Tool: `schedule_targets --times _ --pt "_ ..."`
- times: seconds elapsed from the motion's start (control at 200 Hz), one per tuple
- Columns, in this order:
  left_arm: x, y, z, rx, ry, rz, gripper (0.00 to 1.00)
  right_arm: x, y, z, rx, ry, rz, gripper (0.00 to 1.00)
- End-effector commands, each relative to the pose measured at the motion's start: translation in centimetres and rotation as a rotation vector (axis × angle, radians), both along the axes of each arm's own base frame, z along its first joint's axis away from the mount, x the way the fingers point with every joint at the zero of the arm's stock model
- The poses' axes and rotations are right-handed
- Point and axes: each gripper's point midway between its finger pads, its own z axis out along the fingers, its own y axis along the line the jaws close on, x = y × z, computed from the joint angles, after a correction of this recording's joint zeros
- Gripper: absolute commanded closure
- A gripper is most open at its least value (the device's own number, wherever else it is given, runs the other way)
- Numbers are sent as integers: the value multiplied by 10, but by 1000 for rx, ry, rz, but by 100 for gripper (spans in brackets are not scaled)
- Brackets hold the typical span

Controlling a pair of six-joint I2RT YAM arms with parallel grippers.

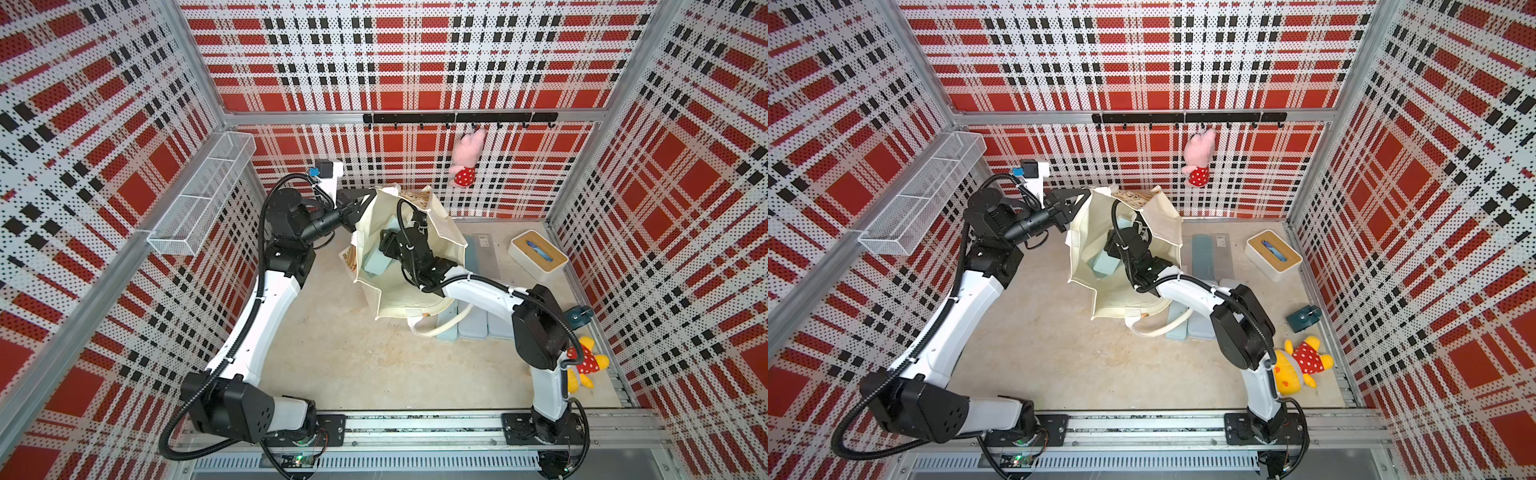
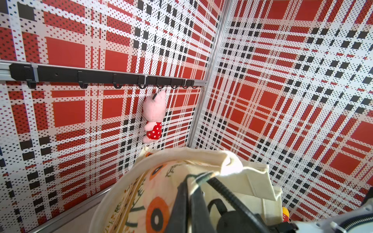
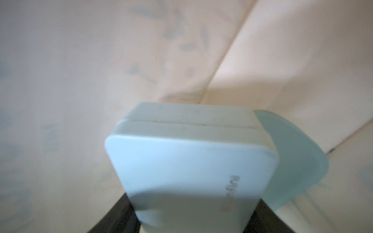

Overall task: Take out the pencil case from the canvas bag
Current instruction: Pick up the pencil case from the canvas bag.

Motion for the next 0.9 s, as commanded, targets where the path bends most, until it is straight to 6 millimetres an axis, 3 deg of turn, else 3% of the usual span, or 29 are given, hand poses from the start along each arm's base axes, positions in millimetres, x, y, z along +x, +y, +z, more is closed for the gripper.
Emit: schedule_targets --times 0.0,0.145,0.261,0.546,0.892 --pt "-17 4 46 -10 -176 -3 100 -16 -4 54 -104 -177 12 49" --pt "-14 7 42 -4 -168 9 100 -42 4 89 -189 -299 81 54" --pt "-11 12 38 -3 -162 26 100 -62 3 102 -201 -355 135 56" --pt "7 30 26 8 -128 102 100 -98 -23 128 -158 -407 189 58" --pt "41 77 8 23 -56 325 100 -124 -62 168 -174 -467 168 61"
